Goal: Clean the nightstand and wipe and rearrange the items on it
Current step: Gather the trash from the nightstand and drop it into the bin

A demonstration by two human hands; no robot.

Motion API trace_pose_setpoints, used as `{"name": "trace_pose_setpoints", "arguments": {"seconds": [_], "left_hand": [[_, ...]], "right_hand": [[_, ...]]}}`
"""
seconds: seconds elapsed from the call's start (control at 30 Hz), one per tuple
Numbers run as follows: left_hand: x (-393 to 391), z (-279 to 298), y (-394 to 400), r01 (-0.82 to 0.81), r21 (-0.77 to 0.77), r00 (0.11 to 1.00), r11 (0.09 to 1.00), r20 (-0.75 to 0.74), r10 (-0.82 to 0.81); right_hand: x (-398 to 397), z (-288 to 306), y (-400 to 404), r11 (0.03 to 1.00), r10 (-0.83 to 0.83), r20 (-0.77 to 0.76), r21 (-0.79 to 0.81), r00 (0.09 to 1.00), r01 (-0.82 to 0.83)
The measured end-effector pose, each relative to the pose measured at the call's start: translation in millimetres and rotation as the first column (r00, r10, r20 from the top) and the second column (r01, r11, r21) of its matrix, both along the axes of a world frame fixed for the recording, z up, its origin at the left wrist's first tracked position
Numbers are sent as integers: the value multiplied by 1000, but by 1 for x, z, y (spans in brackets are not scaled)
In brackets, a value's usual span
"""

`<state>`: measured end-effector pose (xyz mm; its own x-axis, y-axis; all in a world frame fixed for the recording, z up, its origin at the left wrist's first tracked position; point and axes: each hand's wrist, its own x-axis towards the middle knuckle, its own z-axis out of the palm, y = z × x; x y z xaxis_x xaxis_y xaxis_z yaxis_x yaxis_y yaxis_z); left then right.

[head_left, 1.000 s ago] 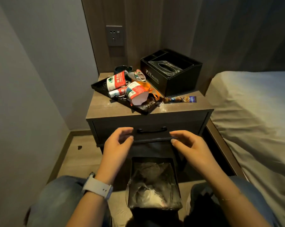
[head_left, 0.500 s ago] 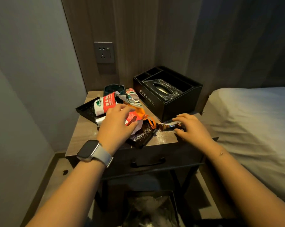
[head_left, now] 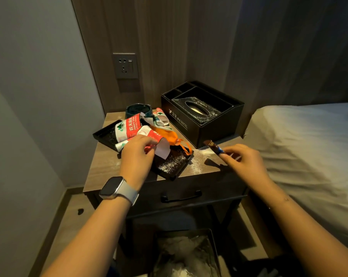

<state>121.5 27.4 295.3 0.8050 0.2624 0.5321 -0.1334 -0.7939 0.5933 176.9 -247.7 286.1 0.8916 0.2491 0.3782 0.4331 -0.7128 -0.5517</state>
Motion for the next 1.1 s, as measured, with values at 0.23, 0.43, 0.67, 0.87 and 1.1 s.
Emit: {"name": "trace_pose_setpoints", "arguments": {"seconds": [0.23, 0.43, 0.67, 0.87, 1.1], "left_hand": [[-43, 38, -19, 196, -151, 977, 969, 118, -179], [-119, 39, -46, 345, -287, 931, 894, -15, -365], [-176, -64, -71, 290, -303, 852, 908, -350, -389], [-163, -155, -77, 299, -89, 694, 950, -663, -281], [-130, -209, -93, 440, -36, 399, 897, -888, -231]], "right_hand": [[-37, 6, 0, 944, 38, -260, 327, 965, 51], [-95, -7, -7, 896, 87, -517, 414, 851, 160], [-138, -75, -4, 980, -34, -752, 105, 659, 170], [-135, -150, 14, 941, -235, -708, -336, 666, -25], [-128, -204, 31, 928, -255, -769, -364, 586, -74]]}}
